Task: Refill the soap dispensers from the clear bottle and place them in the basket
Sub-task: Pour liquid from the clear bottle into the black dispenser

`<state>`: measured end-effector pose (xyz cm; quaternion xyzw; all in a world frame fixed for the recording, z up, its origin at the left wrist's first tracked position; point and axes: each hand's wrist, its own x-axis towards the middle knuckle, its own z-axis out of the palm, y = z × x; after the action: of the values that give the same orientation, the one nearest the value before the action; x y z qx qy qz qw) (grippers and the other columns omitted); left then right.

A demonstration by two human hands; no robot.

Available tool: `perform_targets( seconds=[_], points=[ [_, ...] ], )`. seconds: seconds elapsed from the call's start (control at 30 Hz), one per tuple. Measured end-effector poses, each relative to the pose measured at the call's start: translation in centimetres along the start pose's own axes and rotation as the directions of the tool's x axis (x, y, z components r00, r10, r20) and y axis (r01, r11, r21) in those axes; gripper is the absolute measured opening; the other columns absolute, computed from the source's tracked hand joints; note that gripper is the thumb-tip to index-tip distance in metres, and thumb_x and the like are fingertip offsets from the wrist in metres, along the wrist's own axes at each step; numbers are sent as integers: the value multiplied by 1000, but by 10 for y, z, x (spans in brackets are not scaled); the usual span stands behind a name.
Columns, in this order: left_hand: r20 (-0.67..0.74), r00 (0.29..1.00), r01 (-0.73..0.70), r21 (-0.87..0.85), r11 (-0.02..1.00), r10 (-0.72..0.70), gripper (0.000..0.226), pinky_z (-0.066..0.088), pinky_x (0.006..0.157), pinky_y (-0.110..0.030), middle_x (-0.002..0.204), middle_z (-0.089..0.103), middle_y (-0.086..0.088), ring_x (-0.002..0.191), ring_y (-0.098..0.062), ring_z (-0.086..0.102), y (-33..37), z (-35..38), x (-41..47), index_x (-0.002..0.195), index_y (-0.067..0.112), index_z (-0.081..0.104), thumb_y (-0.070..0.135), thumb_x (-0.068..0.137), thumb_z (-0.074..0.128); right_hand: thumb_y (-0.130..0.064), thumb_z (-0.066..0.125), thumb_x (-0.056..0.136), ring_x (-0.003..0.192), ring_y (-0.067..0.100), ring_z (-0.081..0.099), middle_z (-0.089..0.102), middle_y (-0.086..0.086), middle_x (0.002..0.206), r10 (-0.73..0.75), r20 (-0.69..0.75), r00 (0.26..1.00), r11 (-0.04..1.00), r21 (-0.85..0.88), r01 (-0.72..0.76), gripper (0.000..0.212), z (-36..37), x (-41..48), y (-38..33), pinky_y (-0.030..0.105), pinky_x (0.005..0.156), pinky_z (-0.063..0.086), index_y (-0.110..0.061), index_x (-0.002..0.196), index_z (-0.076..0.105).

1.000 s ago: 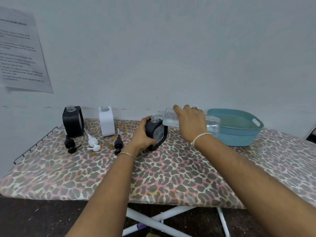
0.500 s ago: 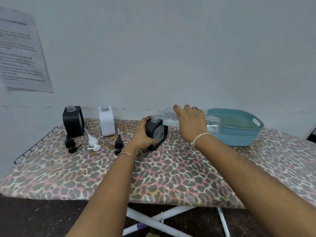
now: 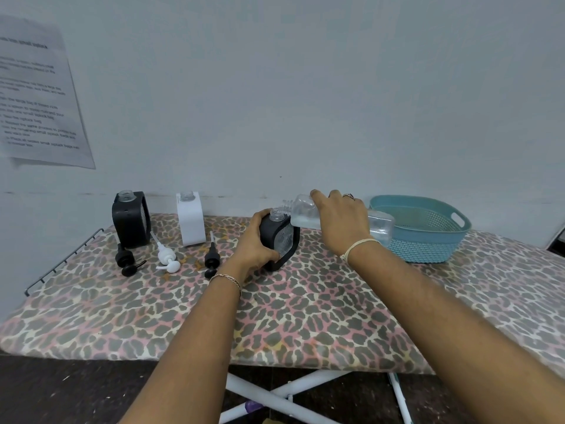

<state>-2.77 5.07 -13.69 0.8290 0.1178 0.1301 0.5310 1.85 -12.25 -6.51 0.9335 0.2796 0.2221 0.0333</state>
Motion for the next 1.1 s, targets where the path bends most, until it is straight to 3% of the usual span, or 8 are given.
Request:
perform_targets(
  seconds=[0.47, 0.6, 0.77, 0.83, 0.97, 1.1],
  points=[
    [8, 1000, -18, 0, 1000, 18, 99, 48, 79, -25, 118, 42, 4, 104, -17, 49, 2, 1, -2, 142, 25, 29, -15, 63, 75, -5, 60, 78, 93, 28, 58, 55, 6, 107, 49, 54, 997, 975, 215, -59, 70, 14, -5, 5, 32, 67, 34, -23, 139, 33],
    [21, 1000, -18, 13, 1000, 18, 99, 50, 82, -28, 120, 42, 2, 105, -19, 49, 2, 0, -1, 142, 24, 29, -15, 64, 74, -7, 60, 73, 90, 27, 58, 57, 4, 103, 112, 61, 992, 925, 359, -126, 73, 23, -6, 8, 32, 63, 37, -25, 139, 35],
    [65, 997, -40, 70, 997, 35, 99, 49, 78, -28, 125, 42, -3, 106, -22, 50, 1, -4, 2, 142, 25, 27, -13, 64, 75, -20, 66, 74, 100, 22, 60, 61, 0, 119, 223, 25, 975, 785, 588, -195, 68, 36, -5, 14, 32, 69, 49, -26, 136, 39],
    [97, 995, -42, 98, 994, 33, 99, 47, 79, -28, 123, 40, -2, 106, -22, 49, 2, -8, 3, 143, 23, 24, -12, 66, 75, -29, 73, 74, 102, 21, 60, 61, -2, 119, 306, 33, 952, 656, 717, -236, 66, 39, -3, 17, 33, 74, 50, -25, 132, 42],
    [140, 990, -23, 105, 994, 8, 99, 45, 80, -27, 123, 41, -3, 107, -23, 49, 1, -12, 7, 144, 24, 24, -13, 66, 74, -22, 80, 67, 100, 16, 59, 61, -6, 114, 439, 76, 895, 417, 865, -278, 66, 47, -3, 15, 29, 78, 49, -25, 122, 45],
    [179, 984, -15, 116, 993, -6, 100, 48, 82, -29, 128, 43, -6, 110, -25, 51, 0, -18, 10, 143, 25, 25, -14, 65, 74, -22, 81, 67, 103, 17, 58, 61, -5, 118, 515, 58, 855, 359, 892, -276, 63, 58, -3, 8, 26, 80, 46, -21, 120, 46]
  ],
)
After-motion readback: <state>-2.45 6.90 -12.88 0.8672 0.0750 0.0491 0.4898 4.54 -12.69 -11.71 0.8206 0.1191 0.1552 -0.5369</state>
